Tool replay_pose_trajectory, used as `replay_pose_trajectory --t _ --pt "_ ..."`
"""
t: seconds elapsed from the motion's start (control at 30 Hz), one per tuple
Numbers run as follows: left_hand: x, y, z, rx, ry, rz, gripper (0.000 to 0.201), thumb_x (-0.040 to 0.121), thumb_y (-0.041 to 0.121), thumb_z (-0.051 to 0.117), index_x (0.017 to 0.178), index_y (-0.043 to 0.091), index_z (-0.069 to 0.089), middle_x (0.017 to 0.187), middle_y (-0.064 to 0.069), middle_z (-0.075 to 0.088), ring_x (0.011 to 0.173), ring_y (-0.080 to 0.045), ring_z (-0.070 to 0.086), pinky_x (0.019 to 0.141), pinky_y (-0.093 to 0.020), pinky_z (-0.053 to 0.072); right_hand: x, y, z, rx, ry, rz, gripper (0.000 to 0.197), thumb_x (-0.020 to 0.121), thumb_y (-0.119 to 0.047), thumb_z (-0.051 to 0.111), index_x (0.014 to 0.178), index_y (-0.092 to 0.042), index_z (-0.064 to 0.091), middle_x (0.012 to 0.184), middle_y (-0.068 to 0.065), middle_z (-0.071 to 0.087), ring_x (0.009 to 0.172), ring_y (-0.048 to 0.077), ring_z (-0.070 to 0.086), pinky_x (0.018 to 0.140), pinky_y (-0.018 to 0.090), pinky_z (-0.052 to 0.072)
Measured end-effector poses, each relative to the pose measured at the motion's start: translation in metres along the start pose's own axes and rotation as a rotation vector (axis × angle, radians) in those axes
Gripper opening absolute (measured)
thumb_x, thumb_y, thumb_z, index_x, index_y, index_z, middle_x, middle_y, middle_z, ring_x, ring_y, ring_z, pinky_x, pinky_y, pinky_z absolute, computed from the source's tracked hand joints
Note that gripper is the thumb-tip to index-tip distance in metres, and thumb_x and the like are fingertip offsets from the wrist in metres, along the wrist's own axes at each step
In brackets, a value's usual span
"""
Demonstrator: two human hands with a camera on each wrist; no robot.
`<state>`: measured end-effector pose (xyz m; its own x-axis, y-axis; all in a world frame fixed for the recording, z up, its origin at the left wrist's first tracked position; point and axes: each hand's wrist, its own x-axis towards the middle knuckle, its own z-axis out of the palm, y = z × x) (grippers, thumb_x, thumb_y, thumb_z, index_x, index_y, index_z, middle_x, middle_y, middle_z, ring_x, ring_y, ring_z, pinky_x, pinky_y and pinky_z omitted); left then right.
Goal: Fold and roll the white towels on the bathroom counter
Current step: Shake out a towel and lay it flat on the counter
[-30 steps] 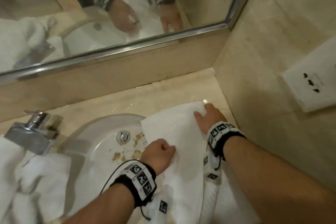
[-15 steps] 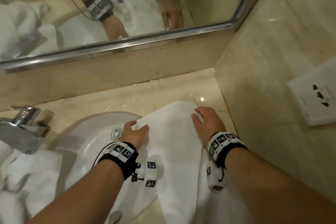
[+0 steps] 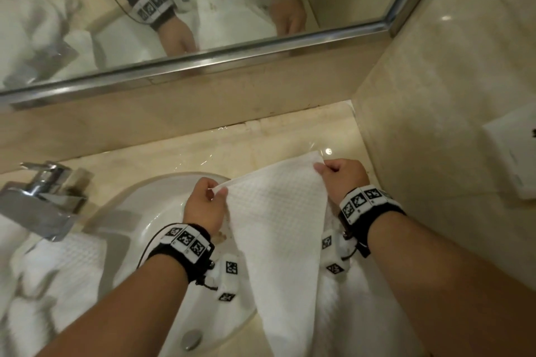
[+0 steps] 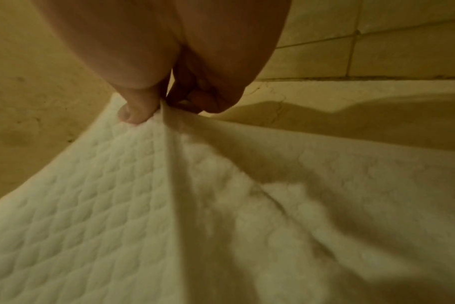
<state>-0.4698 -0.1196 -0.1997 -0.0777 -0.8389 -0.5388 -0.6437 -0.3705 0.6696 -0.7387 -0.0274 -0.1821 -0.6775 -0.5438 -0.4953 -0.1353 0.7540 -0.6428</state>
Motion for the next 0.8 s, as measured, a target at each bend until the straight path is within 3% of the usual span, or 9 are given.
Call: replay_pose_trajectory --t 0.1,0.2,0.3,0.4,0.53,0.6,0.67,0.73,0.8 --pt "0.002 0.003 0.000 -0.099 0.031 0.013 0.013 0.102 0.027 0.057 0.090 0.025 0.052 0.079 -0.019 0.068 0.055 -0.021 0.055 0.057 -0.031 0.044 0.000 -0.001 -0.002 -0.006 0.055 -0.018 0.030 0.090 -0.036 0.072 0.111 -0.016 0.075 0.104 -0.003 0.075 0.097 0.015 0.067 0.084 0.020 0.046" --pt "0.001 0.008 0.005 -0.184 0.037 -0.063 0.009 0.101 0.026 0.057 0.109 0.029 0.054 0.073 -0.012 0.067 0.048 -0.014 0.057 0.053 -0.027 0.048 -0.001 0.002 -0.006 -0.035 0.070 -0.031 0.029 0.087 -0.035 0.075 0.110 -0.018 0.074 0.102 -0.005 0.073 0.097 0.015 0.067 0.086 0.024 0.049" --pt "-0.001 0.006 0.009 -0.282 -0.072 -0.314 0.048 0.083 0.051 0.074 0.121 0.030 0.054 0.094 -0.006 0.075 0.079 -0.021 0.073 0.079 -0.042 0.063 -0.002 0.010 -0.011 0.009 0.016 -0.018 0.043 0.081 -0.033 0.082 0.117 -0.021 0.062 0.101 -0.008 0.067 0.097 0.015 0.065 0.085 0.026 0.049" --pt "-0.013 0.001 0.010 -0.248 -0.275 -0.434 0.047 0.083 0.052 0.078 0.112 0.018 0.064 0.105 -0.005 0.075 0.099 -0.026 0.072 0.091 -0.046 0.060 -0.008 0.012 -0.018 -0.048 -0.090 0.029 0.055 0.074 -0.047 0.084 0.116 -0.025 0.055 0.103 -0.010 0.063 0.092 0.011 0.061 0.078 0.025 0.045" --pt "-0.022 -0.009 0.016 -0.032 -0.279 -0.325 0.023 0.095 0.036 0.070 0.097 0.013 0.068 0.091 -0.005 0.074 0.088 -0.025 0.069 0.093 -0.047 0.059 -0.017 0.021 -0.022 -0.349 -0.160 -0.039 0.029 0.082 -0.051 0.071 0.088 -0.024 0.063 0.084 -0.008 0.067 0.074 0.010 0.062 0.061 0.026 0.048" --pt "-0.020 -0.004 0.015 0.037 -0.196 -0.249 0.030 0.095 0.034 0.070 0.080 0.008 0.066 0.067 -0.004 0.067 0.069 -0.026 0.064 0.081 -0.045 0.061 -0.016 0.021 -0.025 -0.442 -0.166 -0.073 0.028 0.088 -0.048 0.066 0.079 -0.021 0.066 0.076 -0.003 0.067 0.067 0.013 0.062 0.060 0.026 0.050" --pt "-0.021 0.012 0.011 0.076 -0.150 -0.185 0.037 0.094 0.037 0.069 0.077 0.004 0.065 0.057 -0.003 0.062 0.058 -0.024 0.058 0.068 -0.041 0.056 -0.007 0.013 -0.034 -0.466 -0.153 -0.089 0.033 0.090 -0.045 0.067 0.069 -0.020 0.063 0.068 -0.003 0.063 0.062 0.013 0.059 0.056 0.024 0.043" --pt "-0.016 0.029 0.009 0.060 -0.118 -0.110 0.040 0.094 0.042 0.068 0.087 0.002 0.068 0.069 -0.009 0.068 0.063 -0.025 0.062 0.073 -0.041 0.057 0.006 -0.002 -0.043 -0.388 -0.113 -0.095 0.034 0.090 -0.041 0.070 0.066 -0.018 0.062 0.066 -0.002 0.062 0.061 0.014 0.058 0.057 0.024 0.041" --pt "-0.006 0.046 0.008 -0.016 -0.071 -0.083 0.040 0.092 0.047 0.066 0.104 0.009 0.069 0.095 -0.012 0.074 0.084 -0.030 0.070 0.085 -0.044 0.059 0.018 -0.016 -0.045 -0.203 -0.002 -0.128 0.028 0.088 -0.037 0.072 0.075 -0.013 0.067 0.072 0.002 0.068 0.068 0.019 0.064 0.065 0.027 0.050"
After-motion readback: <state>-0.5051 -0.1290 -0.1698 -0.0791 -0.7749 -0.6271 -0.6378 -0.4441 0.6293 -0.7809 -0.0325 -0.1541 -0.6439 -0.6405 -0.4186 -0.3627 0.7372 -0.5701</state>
